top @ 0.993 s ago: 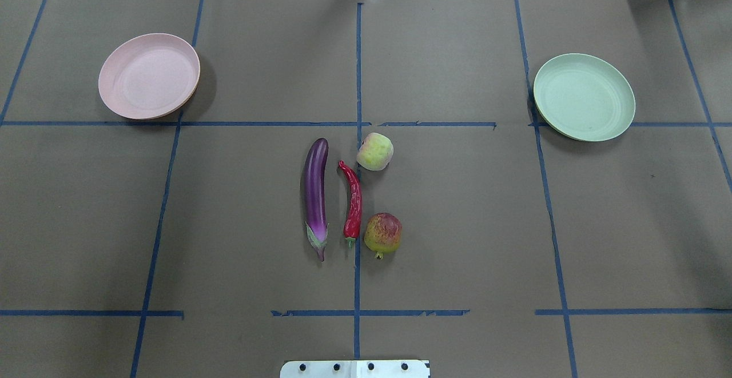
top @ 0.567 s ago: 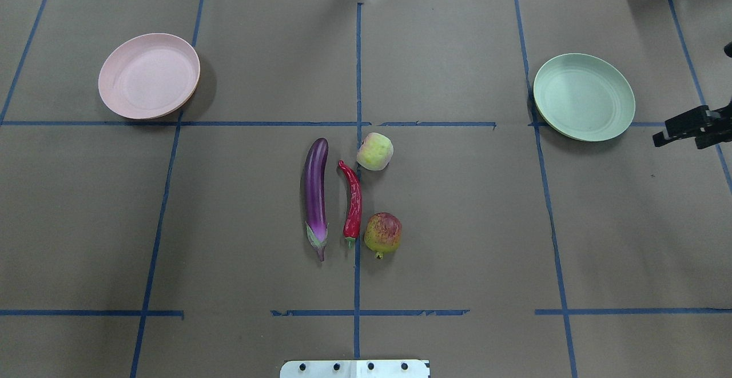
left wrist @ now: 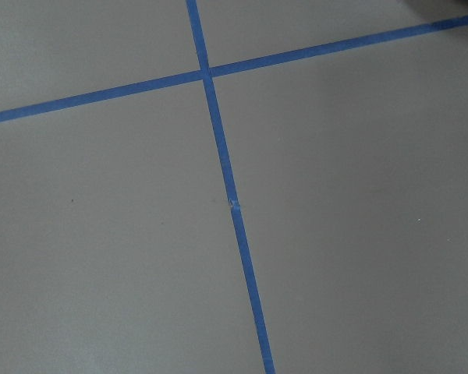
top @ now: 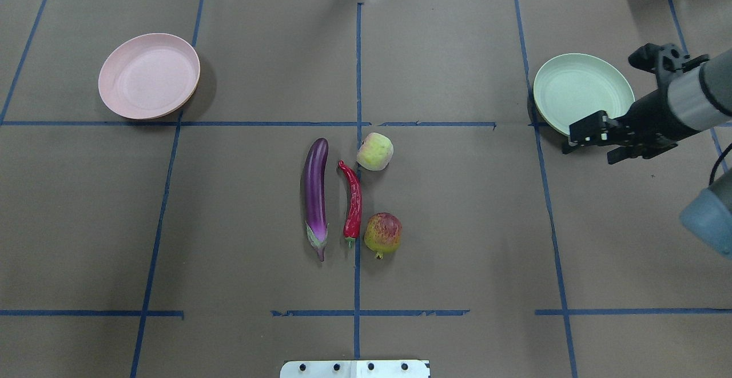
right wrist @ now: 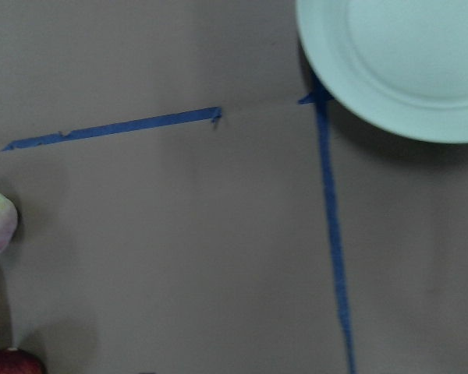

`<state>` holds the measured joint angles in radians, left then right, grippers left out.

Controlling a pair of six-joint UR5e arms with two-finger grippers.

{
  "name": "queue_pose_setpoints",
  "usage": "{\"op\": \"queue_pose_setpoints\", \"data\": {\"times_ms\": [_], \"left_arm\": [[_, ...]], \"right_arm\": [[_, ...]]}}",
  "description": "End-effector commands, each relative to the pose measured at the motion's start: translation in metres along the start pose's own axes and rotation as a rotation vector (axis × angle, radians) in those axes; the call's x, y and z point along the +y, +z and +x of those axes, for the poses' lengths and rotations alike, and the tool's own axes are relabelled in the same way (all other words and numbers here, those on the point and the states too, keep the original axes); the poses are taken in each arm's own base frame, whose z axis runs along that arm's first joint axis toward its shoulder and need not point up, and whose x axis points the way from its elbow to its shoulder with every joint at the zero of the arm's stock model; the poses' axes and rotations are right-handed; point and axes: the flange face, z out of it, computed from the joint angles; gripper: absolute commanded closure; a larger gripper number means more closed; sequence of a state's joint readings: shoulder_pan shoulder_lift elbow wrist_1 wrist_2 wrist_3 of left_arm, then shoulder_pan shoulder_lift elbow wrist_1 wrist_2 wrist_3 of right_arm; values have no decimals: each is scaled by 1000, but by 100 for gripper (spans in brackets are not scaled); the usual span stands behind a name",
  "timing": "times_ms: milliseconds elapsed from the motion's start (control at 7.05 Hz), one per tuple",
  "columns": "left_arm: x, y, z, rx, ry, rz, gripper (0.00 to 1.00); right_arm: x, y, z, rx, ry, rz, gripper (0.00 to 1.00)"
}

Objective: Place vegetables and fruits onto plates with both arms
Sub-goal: 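Move the right gripper over the red-yellow apple and lower onto it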

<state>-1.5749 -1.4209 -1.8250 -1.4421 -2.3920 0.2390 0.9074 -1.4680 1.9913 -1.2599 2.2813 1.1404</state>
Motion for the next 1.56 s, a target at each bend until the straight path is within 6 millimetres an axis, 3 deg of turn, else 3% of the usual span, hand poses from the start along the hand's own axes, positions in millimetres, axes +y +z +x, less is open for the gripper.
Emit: {"op": "queue_pose_setpoints", "data": {"times_ms": [0,284,425,567,851,1134,1418], "left_arm": [[0,3,-4,-3,3,3,0],[-1,1,-1,-4,7,8,0],[0,2,-2,-4,7,6,0],[1,4,-5,-2,1,1,0],[1,5,-6,-2,-1,-1,0],[1,5,-6,0,-1,-1,0],[1,5,-6,0,-3,-1,0]], "right_arm": [[60,61,-113,-28,101,-7,0],[105,97,-205,57,135,41,0],[121,113,-241,123,141,61,0],[127,134,-260,137,157,85,0],[137,155,-270,159,146,102,0],[134,176,-288,181,145,121,0],[155,214,-274,249,137,95,0]]}}
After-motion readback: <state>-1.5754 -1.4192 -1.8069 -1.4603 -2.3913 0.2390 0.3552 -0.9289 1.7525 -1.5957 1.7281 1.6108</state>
